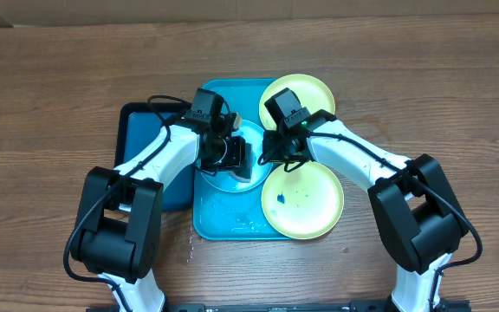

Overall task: Clean dirty plates on tray and stack at the side
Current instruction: 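Keep rubbing the sponge around the white plate with the left gripper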

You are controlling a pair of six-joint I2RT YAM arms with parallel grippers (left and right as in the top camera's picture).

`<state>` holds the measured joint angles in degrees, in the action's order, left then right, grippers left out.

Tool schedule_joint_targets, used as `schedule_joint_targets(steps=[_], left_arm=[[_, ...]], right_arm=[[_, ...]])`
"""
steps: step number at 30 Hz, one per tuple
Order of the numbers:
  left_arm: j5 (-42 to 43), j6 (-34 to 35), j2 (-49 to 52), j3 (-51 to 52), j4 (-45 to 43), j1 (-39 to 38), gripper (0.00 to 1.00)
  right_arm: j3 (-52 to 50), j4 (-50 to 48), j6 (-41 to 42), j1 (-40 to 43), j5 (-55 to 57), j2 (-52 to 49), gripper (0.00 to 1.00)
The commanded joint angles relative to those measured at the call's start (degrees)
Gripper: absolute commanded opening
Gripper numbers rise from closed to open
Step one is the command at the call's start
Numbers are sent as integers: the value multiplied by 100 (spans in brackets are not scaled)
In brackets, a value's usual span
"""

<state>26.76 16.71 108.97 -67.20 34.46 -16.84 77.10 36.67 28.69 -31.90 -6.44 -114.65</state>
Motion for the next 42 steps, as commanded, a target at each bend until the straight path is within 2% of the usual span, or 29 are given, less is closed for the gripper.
schedule_joint_targets(steps=[1, 6, 10, 19, 36, 42], left_arm=[[739, -173, 50, -341, 105, 107, 4], [640, -439, 50, -1040, 778, 210, 4], [-240, -433, 50, -1458, 1309, 210, 4], [-1541, -348, 52, -1368, 1493, 131, 4], [-1803, 136, 55, 11, 398, -61, 4], [-1222, 131, 55, 417, -85, -61, 4]], right_arm=[[66, -50, 2, -22, -74, -13, 4], [66, -52, 2, -22, -72, -13, 4], [66, -52, 2, -22, -72, -13, 4], [66, -59, 2, -22, -72, -13, 4], [66, -59, 0, -22, -72, -13, 4], [66, -59, 2, -22, -72, -13, 4]])
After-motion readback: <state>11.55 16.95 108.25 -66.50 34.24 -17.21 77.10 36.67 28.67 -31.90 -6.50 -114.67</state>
